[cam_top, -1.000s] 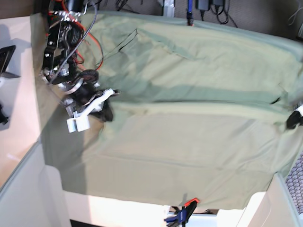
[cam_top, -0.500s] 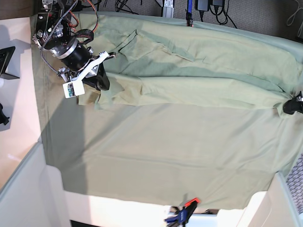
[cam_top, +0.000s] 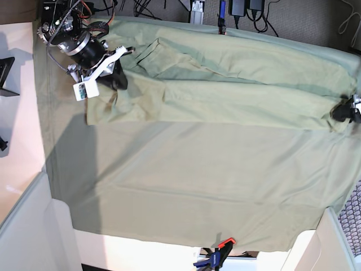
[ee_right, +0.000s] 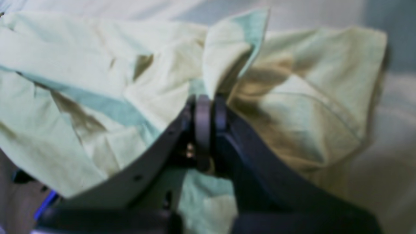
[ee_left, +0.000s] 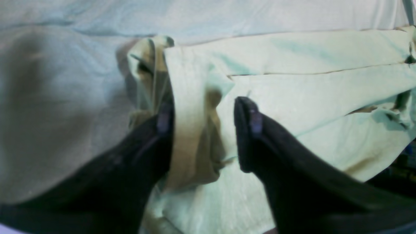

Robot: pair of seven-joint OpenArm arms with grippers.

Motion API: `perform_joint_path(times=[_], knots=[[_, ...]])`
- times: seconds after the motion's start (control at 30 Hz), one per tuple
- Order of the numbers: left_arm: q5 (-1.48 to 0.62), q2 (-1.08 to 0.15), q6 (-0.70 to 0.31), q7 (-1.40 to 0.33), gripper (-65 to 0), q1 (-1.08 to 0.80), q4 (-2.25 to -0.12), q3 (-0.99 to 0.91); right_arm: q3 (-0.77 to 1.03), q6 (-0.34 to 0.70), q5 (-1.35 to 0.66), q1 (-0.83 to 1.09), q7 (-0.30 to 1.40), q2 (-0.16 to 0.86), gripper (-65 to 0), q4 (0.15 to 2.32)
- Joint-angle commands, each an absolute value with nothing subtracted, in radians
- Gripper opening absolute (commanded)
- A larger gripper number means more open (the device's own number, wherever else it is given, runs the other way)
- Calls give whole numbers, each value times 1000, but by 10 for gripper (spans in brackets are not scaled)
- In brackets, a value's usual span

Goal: Fold the T-shirt properly
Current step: 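Fold the held fabric toward the collar with both grippers, then hold the folded shirt edge with both grippers and pull it taut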

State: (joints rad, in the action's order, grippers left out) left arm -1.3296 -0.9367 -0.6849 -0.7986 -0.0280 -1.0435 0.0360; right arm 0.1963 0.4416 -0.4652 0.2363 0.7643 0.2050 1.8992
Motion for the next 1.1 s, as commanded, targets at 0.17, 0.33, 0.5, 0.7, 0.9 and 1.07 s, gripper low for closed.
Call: perform_joint_path(times=[0.17, 0.33, 0.5, 0.7, 0.9, 1.07], knots=[[-1346, -970, -698, -786, -342, -35, -1054, -17, 214, 445, -479, 295, 744, 216, -650, 1975], [-1346, -970, -698, -782, -260, -76, -1054, -90, 229, 445, -472, 297, 757, 215, -650, 1974], [-1341, -970, -698, -766, -252, -120, -1054, -155, 243, 443, -481, 297, 790, 215, -345, 1975], [-1320, -970, -698, -760, -252, -123, -1053, -279, 319, 442, -525, 306, 818, 212, -334, 2036], [-1316, -952, -698, -759, -252, -123, -1046, -315, 380, 442, -546, 313, 789, 173, -512, 2089], [-1301, -902, -698, -759, -252, -125, -1029, -315, 377, 443, -540, 313, 754, 100, -650, 2078]])
